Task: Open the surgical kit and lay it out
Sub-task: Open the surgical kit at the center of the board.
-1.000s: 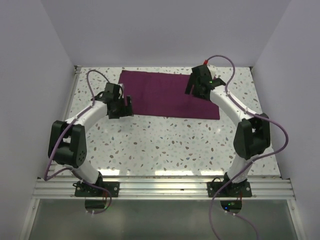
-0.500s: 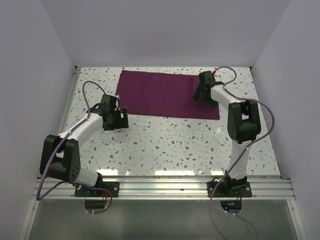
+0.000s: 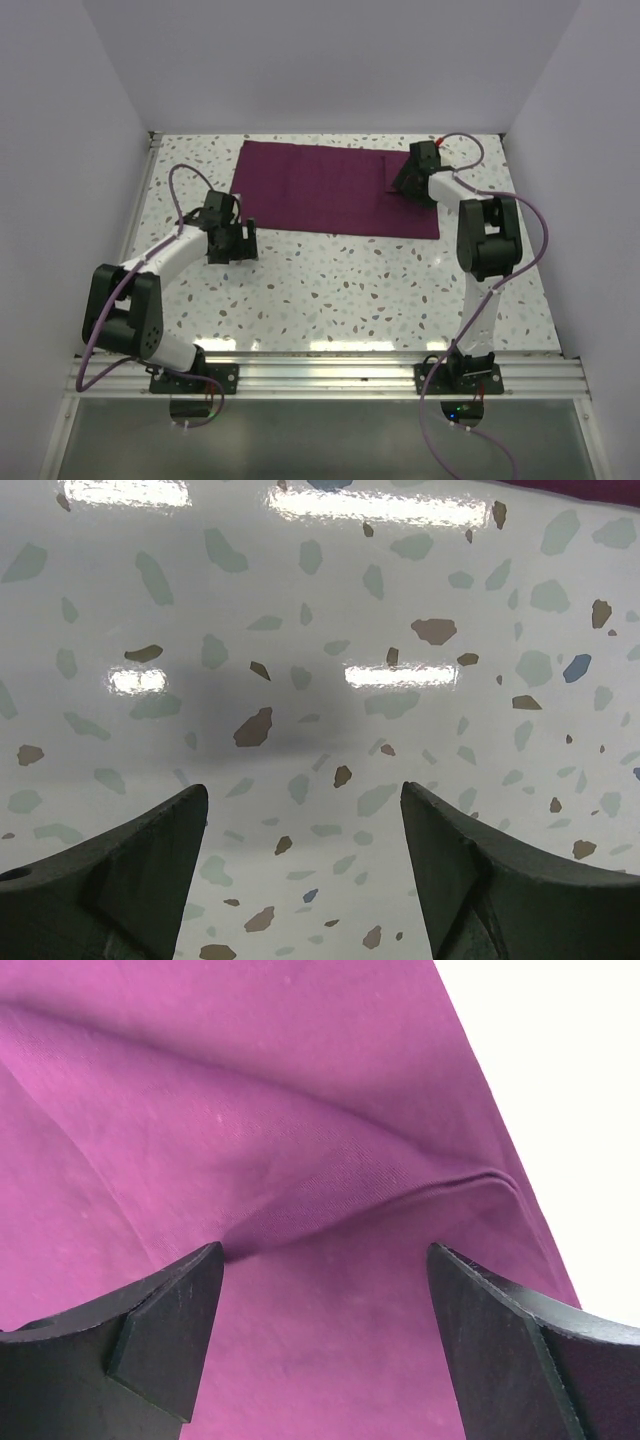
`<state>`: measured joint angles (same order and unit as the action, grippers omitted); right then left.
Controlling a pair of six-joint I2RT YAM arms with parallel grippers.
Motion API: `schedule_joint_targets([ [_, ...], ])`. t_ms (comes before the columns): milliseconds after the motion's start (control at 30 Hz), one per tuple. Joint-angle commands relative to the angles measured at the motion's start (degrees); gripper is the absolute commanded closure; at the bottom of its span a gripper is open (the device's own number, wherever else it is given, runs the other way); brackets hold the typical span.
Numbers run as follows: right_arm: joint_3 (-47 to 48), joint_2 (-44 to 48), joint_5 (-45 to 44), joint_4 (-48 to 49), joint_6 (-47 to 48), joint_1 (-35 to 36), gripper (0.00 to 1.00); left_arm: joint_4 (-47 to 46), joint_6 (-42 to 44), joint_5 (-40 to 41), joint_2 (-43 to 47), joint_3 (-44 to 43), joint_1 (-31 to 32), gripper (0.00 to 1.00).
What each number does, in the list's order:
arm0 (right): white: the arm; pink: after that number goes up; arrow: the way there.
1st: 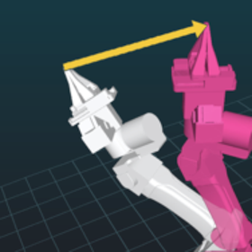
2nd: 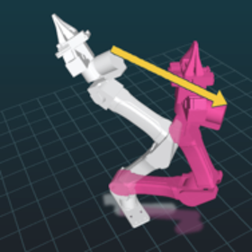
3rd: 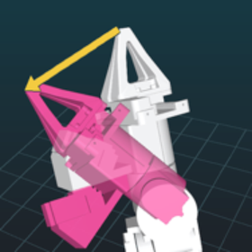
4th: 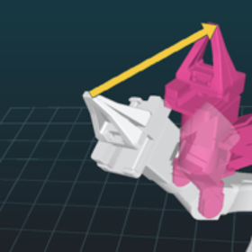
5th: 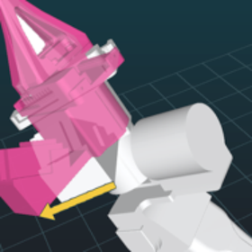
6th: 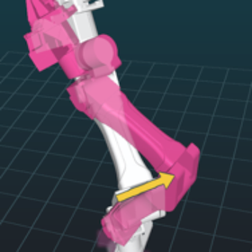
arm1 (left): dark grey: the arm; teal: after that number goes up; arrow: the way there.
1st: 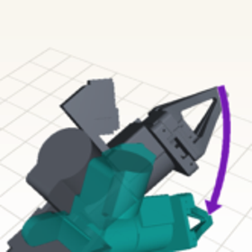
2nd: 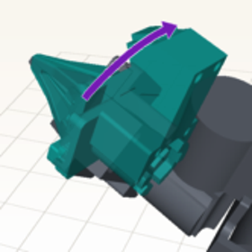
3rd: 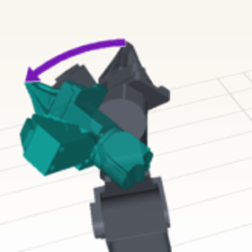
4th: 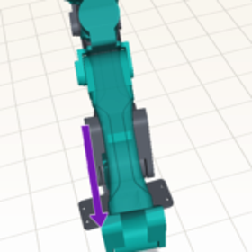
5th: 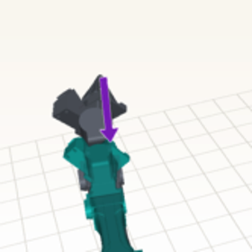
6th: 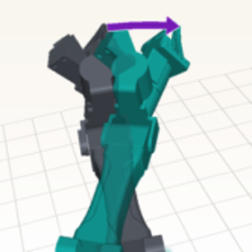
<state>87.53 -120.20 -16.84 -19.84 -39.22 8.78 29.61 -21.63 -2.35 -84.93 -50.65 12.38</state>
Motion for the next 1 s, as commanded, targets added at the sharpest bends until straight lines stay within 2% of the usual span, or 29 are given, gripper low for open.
schedule_joint_targets([
  [0,-1.05,3.14,1.28,7.18,-2.70,-0.07,0.14,-0.69,0.89,-0.29,-0.24,-1.03,-0.34,0.18],
  [433,3.70,-4.34,1.29,7.70,-6.48,-0.25,0.16,0.89,1.06,0.24,-0.33,-1.47,-0.34,0.18],
  [633,4.75,-6.80,0.14,8.58,-7.62,-0.34,0.23,1.60,1.41,0.33,-0.50,-1.47,-0.25,0.18],
  [800,6.78,-8.29,0.23,8.50,-9.20,-0.34,0.32,1.77,1.32,-0.02,-0.50,-1.55,-0.25,0.18],
  [967,9.50,-8.73,0.32,9.02,-10.00,-0.34,0.36,1.60,0.97,-0.02,-0.77,-1.38,-0.34,0.18],
])
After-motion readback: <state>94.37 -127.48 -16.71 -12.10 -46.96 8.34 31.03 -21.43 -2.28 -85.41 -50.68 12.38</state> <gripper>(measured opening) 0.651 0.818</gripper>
